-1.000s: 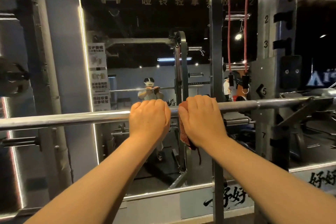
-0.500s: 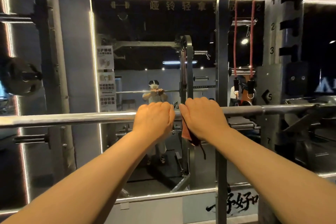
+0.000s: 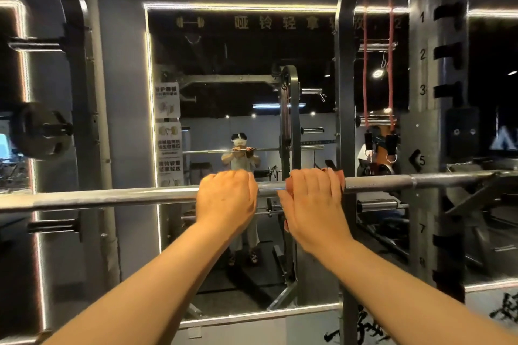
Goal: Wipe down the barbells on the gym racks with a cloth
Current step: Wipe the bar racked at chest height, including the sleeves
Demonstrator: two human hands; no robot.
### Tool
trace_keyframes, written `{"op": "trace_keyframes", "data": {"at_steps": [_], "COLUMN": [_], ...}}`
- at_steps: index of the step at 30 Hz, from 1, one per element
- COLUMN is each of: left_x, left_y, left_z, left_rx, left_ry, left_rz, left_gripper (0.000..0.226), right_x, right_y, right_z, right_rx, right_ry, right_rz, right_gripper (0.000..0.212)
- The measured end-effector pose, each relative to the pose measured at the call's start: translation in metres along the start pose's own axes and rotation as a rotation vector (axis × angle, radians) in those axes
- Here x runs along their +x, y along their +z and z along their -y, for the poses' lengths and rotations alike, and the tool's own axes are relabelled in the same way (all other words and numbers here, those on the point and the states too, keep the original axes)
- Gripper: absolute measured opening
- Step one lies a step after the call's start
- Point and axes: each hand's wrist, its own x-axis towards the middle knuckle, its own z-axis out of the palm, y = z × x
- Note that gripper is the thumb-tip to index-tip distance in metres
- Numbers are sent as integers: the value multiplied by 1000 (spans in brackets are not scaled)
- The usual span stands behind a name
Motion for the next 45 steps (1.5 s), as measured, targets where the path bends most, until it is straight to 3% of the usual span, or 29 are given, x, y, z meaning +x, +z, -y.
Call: {"op": "trace_keyframes", "data": {"at_steps": [3, 6, 10, 13, 15, 18, 20, 22, 27, 31, 34, 38, 40, 43, 45], "left_x": [0, -2, -1, -3, -3, -2, -2, -1, -3, -7, -8, -5, -6, -10, -9], "left_y": [2, 3, 4, 4, 4, 3, 4, 4, 2, -4, -4, 1, 2, 1, -2], "left_z": [1, 2, 1, 0, 1, 1, 0, 0, 4, 5, 6, 6, 4, 5, 9], "left_rx": [-25, -27, -38, -21, -20, -28, -25, -14, -2, -3, -10, -37, -58, -95, -106], "left_ry": [-12, -8, -23, -18, -14, -27, -31, -26, 17, 45, 69, 51, 30, 47, 58], "left_rz": [-2, 0, -7, -16, -16, -11, -17, -20, -11, 3, 22, 1, -11, -17, -21], "left_gripper": [31, 29, 32, 33, 31, 29, 30, 29, 28, 22, 19, 27, 30, 28, 30], "right_x": [38, 60, 44, 30, 28, 34, 39, 44, 32, 22, 27, 6, -2, -2, 4], "right_y": [-18, -28, -19, -7, -5, -9, -13, -12, 6, -11, -18, -8, 3, 10, 1], "right_z": [-3, 3, 20, 9, -11, -22, -6, 22, 31, -11, -33, -14, 13, 30, 11], "right_rx": [-144, -187, -208, -7, 96, -67, -229, -238, 27, 157, 118, 92, 24, 7, 15], "right_ry": [-119, -113, -81, -171, -202, -114, -77, -91, -121, -247, -97, 170, 225, 161, 28], "right_rz": [197, 383, 205, 46, 128, 175, 163, 180, 82, 223, 250, 40, 24, 50, 105], "right_gripper": [11, 11, 13, 25, 24, 42, 34, 25, 29, 35, 29, 40, 43, 53, 47]}}
